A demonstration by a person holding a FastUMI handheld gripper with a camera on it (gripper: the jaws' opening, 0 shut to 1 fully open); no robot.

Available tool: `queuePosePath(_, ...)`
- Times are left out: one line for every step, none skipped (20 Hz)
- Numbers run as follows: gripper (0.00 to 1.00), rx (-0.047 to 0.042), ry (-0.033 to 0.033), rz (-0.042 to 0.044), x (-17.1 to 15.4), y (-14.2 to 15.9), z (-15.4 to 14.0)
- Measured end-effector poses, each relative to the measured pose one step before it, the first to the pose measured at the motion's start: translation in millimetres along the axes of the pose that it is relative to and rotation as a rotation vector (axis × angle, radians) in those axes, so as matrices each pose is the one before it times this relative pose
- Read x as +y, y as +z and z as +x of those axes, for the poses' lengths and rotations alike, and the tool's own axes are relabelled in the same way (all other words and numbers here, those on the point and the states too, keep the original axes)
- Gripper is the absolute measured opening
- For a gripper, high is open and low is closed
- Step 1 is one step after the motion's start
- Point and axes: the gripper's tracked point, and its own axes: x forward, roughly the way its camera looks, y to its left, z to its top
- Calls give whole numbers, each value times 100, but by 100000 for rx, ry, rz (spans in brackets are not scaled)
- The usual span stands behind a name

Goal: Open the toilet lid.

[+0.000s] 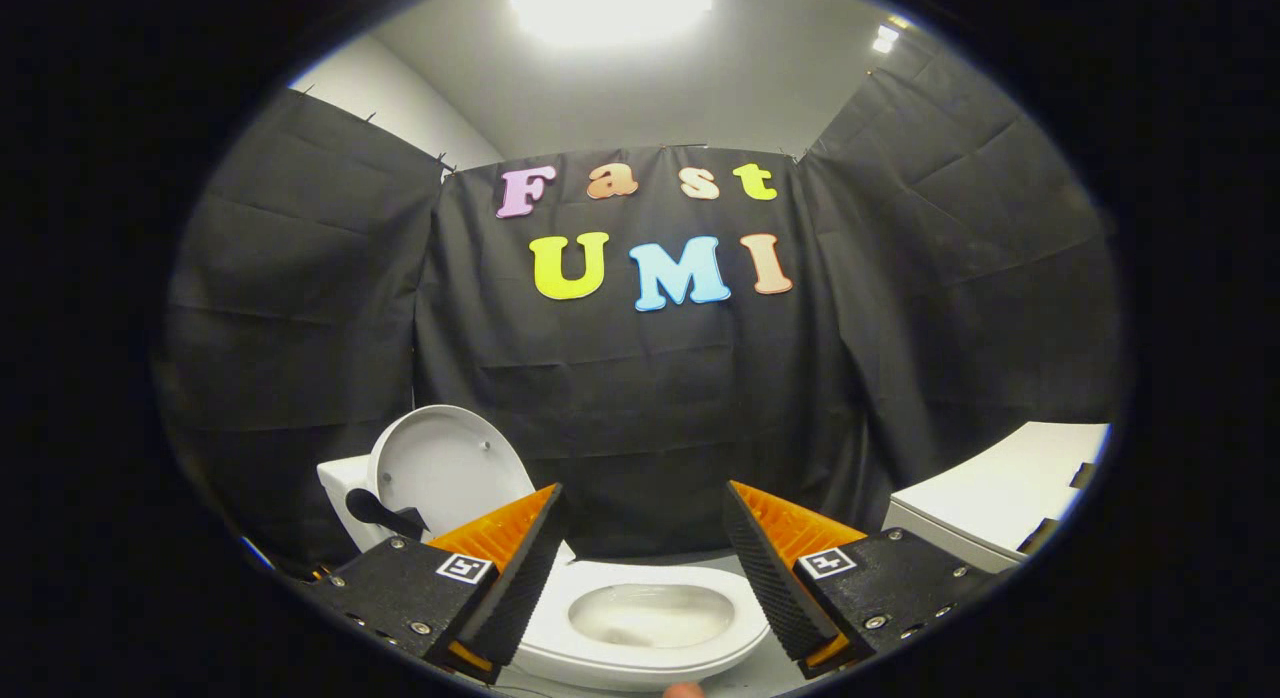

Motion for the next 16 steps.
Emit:
queuePosePath(95,-85,-197,-258,-99,-30,-8)
queuePosePath(95,-82,-211,-77,-176,-50,-110)
queuePosePath(95,30,-32,-46,7,19,73)
queuePosePath(95,174,-169,41,-40,-201,79)
queuePosePath(95,-56,-81,180,11,12,-21)
queuePosePath(95,22,46,255,-33,21,40)
queuePosePath(95,-33,-41,141,-3,20,-63)
queuePosePath(95,-324,-123,129,-13,48,54)
queuePosePath(95,-254,-4,-48,57,86,-93)
queuePosePath(95,-353,7,-196,-57,-134,-13)
queuePosePath(95,-76,-52,-292,-3,-121,32)
queuePosePath(95,396,110,-252,-23,-260,-41)
queuePosePath(95,534,-12,-61,-76,-186,-22)
queuePosePath(95,373,-300,284,-163,-102,103)
queuePosePath(95,146,-311,517,-170,-124,-76)
queuePosePath(95,128,-284,306,-54,-85,28)
